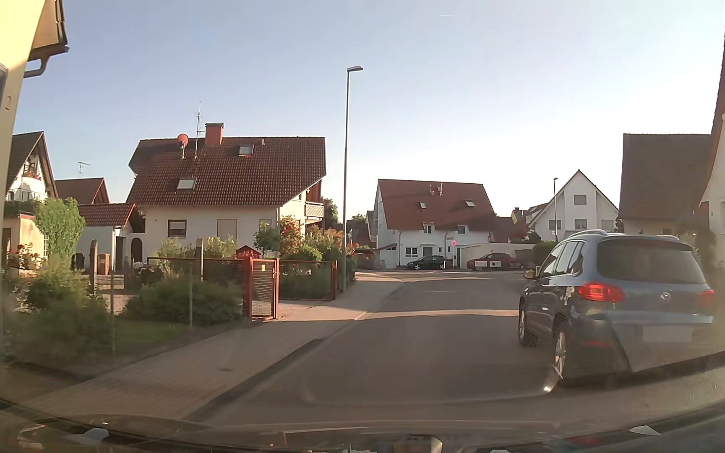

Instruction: Follow the waypoints while adhering to traffic rules and regulations

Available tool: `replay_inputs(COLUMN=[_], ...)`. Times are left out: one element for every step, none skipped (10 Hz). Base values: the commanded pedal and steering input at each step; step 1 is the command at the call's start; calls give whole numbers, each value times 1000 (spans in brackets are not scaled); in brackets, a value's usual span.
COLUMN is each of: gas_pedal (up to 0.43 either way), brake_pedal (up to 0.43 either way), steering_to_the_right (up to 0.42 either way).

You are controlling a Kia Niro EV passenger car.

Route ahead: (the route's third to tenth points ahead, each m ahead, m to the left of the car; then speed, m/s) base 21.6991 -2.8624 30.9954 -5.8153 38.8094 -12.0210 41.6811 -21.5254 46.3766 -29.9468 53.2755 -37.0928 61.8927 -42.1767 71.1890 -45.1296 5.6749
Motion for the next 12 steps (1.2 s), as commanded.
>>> replay_inputs(gas_pedal=[79, 79, 79, 87, 87, 98, 98, 110, 110, 110, 110, 110], brake_pedal=[0, 0, 0, 0, 0, 0, 0, 0, 0, 0, 0, 0], steering_to_the_right=[24, 35, 44, 53, 63, 72, 78, 83, 86, 88, 89, 88])
